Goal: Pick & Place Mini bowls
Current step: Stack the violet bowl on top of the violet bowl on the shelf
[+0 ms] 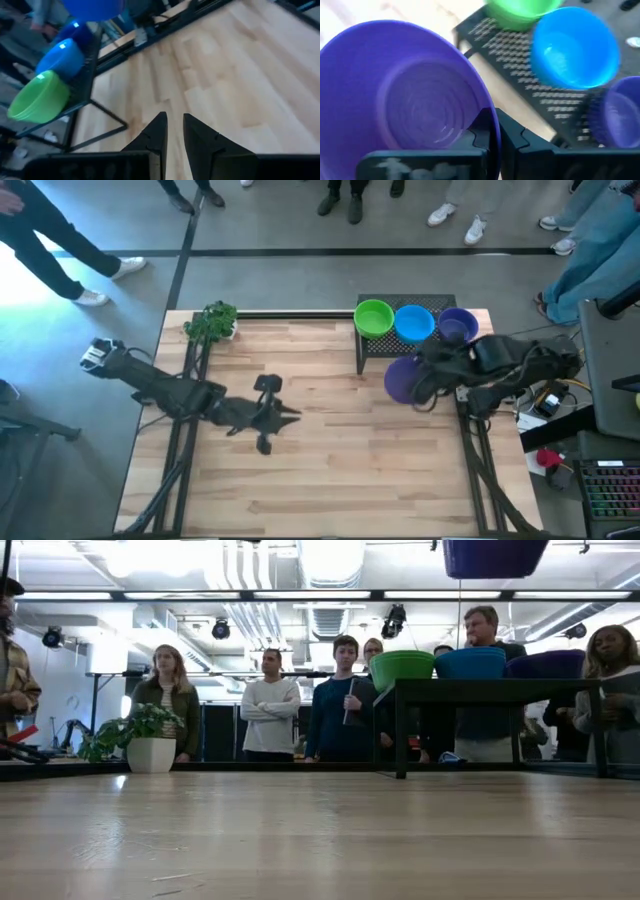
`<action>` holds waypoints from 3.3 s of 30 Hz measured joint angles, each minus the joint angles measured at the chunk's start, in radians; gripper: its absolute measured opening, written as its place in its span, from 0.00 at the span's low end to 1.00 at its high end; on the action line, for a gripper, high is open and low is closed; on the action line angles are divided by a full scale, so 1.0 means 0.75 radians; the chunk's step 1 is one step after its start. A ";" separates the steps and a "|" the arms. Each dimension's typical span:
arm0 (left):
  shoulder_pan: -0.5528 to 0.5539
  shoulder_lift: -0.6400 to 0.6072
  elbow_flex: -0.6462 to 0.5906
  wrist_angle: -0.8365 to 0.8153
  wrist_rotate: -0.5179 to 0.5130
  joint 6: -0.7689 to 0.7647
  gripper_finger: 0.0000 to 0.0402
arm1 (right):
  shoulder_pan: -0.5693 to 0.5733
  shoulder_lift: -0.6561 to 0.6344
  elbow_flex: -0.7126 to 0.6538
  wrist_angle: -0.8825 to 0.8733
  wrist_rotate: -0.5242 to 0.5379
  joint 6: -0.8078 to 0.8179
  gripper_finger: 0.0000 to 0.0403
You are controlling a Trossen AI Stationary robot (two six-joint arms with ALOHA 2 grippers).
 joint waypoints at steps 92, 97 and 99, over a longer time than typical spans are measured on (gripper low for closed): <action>0.142 0.000 -0.003 0.044 0.035 0.105 0.14 | -1.054 -0.440 -0.497 0.081 0.381 -0.382 0.02; 0.142 0.000 -0.003 0.044 0.035 0.104 0.14 | -1.054 -0.439 -0.499 0.084 0.385 -0.386 0.02; 0.141 0.000 -0.003 0.044 0.035 0.104 0.14 | -1.054 -0.439 -0.502 0.084 0.385 -0.393 0.02</action>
